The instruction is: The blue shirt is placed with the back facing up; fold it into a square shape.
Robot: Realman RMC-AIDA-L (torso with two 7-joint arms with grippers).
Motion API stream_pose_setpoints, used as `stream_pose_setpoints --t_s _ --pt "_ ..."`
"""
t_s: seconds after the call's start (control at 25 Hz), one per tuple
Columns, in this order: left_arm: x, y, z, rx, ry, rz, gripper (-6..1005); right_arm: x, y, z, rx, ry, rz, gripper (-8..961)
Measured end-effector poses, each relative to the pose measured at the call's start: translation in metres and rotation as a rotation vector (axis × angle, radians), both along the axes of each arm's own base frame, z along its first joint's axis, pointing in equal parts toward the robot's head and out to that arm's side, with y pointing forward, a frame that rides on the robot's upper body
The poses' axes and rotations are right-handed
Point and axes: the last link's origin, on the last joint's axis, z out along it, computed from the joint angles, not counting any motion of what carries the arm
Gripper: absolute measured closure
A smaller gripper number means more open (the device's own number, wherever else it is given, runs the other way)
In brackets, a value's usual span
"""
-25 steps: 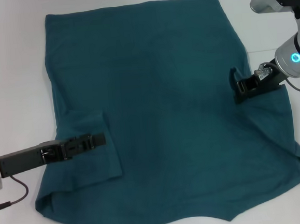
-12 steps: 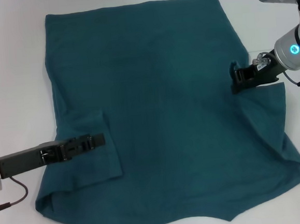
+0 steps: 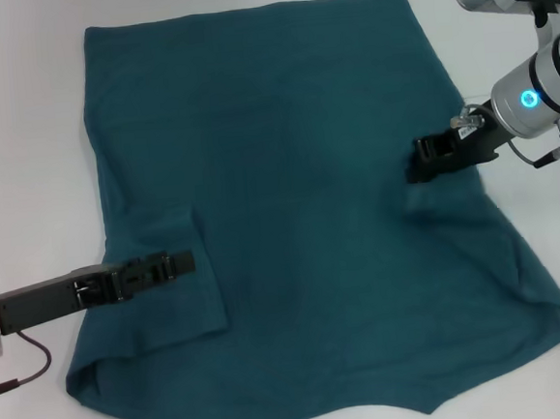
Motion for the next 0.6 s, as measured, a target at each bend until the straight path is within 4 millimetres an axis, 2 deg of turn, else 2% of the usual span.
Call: stream_pose_setpoints --t_s 0.12,0.36,0.44,0.6 --pt "0.0 0.0 0.0 0.002 0.001 0.002 386 -0.001 0.0 -0.001 0.002 0.012 -0.002 934" --pt "-0.001 0.001 0.0 0.004 0.002 0.007 386 -0.006 -0.001 0.0 -0.003 0.074 0.018 725" --pt "-0.001 0.001 0.001 -0.001 -0.005 0.025 386 -0.005 -0.002 0.004 -0.009 0.093 0.033 495" --pt "-0.008 0.002 0.011 -0.042 -0.062 0.164 387 0.005 -0.012 0.014 -0.041 0.139 0.042 496"
